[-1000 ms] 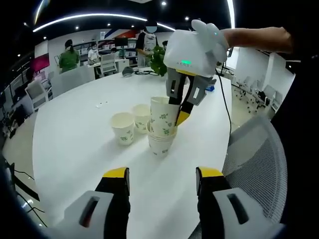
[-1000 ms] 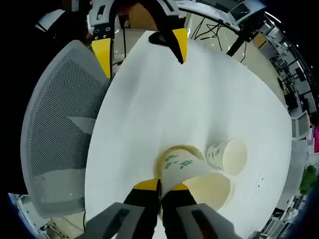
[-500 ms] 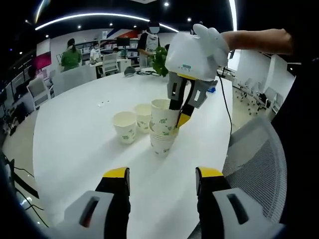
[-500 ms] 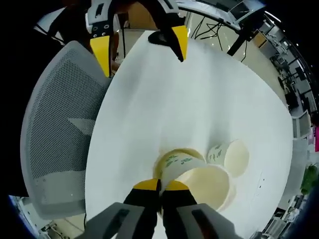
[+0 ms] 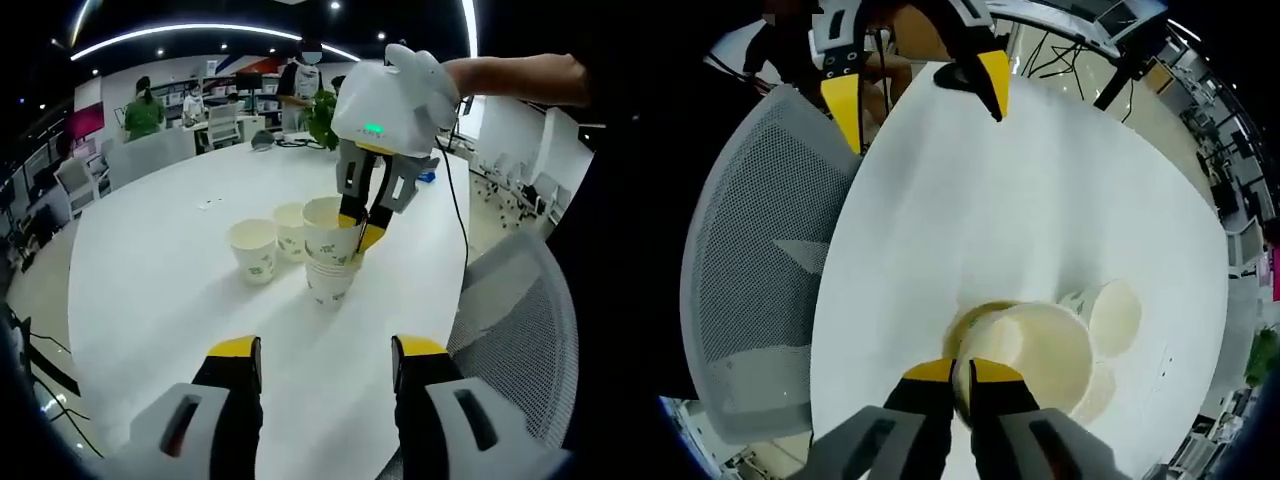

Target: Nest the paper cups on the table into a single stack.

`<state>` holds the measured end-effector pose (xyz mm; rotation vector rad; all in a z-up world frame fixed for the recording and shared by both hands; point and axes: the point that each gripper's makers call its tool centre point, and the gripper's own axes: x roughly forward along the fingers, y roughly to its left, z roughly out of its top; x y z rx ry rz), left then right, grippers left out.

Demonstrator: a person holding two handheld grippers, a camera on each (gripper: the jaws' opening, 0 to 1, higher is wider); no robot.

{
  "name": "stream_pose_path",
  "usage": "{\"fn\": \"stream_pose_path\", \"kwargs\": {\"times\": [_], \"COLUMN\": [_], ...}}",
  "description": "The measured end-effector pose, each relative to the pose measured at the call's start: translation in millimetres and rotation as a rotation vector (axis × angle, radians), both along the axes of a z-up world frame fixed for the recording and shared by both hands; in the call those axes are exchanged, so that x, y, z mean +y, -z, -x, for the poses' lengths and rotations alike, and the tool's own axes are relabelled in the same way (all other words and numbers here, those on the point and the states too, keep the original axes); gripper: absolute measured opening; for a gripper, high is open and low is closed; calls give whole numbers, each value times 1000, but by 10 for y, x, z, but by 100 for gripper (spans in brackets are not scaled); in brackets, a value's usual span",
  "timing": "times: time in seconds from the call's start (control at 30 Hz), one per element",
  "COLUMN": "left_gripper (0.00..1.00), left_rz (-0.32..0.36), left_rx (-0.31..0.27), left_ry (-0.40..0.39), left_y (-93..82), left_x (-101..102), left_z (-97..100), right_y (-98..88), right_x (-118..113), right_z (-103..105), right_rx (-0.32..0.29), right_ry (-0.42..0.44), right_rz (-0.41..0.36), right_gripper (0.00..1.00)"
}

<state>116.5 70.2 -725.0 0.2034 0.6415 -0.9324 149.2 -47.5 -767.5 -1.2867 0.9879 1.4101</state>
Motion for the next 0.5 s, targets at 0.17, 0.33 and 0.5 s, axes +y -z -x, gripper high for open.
{"fn": "stream_pose_path", "kwargs": {"times": [0.17,0.33,0.5], "left_gripper": [51,51,51], "left_rz": [-1,-6,-11], "left_rx": [2,4,7], "left_ry": [2,7,15], "left_y": [6,7,17], "left_x": [-9,-29,-36], "left_z": [9,20,23], "right_y": [-6,-10,-24], "right_x": [-6,-22,-43], "right_z": [-10,-33,-55], "right_rx": [1,2,-3], "right_ry": [5,16,19], "right_rz": [-4,-11,-13], "right_gripper": [3,4,5]}}
